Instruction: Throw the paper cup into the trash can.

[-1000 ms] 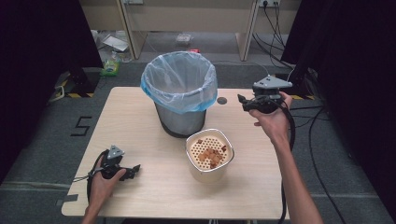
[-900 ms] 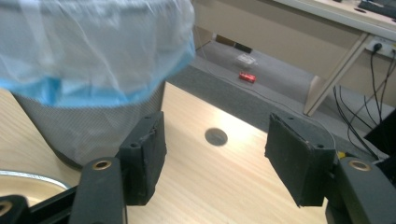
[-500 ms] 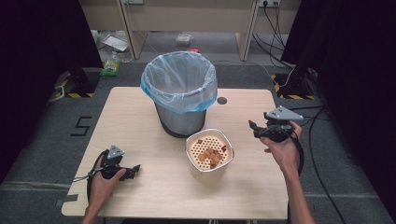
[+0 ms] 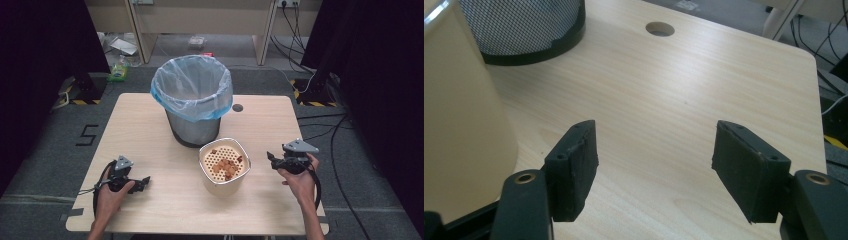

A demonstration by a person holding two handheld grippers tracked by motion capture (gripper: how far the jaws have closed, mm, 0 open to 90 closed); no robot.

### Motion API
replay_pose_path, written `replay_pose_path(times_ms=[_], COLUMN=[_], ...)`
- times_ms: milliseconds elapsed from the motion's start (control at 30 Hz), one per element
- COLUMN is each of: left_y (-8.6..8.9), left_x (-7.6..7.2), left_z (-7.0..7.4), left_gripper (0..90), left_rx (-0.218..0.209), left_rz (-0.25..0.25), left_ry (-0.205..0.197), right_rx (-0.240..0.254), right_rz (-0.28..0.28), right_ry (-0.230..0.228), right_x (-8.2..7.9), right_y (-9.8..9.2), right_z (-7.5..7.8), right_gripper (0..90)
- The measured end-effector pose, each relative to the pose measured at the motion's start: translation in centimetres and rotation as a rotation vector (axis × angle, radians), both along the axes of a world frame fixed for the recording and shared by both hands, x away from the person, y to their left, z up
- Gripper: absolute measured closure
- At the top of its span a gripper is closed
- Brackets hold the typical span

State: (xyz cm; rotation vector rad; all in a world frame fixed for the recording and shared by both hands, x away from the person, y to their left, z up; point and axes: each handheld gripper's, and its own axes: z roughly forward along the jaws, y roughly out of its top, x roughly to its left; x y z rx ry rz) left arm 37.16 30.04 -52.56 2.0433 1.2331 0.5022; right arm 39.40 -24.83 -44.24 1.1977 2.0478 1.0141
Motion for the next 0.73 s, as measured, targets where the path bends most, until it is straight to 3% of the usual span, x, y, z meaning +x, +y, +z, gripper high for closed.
replay_pose_path(times_ms=[300, 433, 500, 700, 733], left_y=[0.0, 0.0, 0.0, 0.0, 0.0], left_x=[0.0, 0.0, 0.0, 0.0, 0.0], left_z=[0.0, 0.0, 0.0, 0.0, 0.0], left_gripper=[0.0, 0.0, 0.0, 0.0, 0.0], left_rx=[0.0, 0.0, 0.0, 0.0, 0.0], left_rz=[0.0, 0.0, 0.0, 0.0, 0.0], left_ry=[0.0, 0.0, 0.0, 0.0, 0.0], right_rx=[-0.047, -0.054, -0.076, -0.1, -0.098], right_rz=[0.018, 0.019, 0.015, 0.024, 0.021], right_ry=[0.101, 0.119, 0.159, 0.172, 0.198], right_x=[-0.4, -0.5, -0.6, -0.6, -0.6], right_y=[0.6, 0.5, 0.6, 1.0, 1.1], right_z=[-3.3, -4.0, -4.3, -4.8, -5.2], right_gripper=[33.1, 32.9, 32.2, 31.6, 30.8])
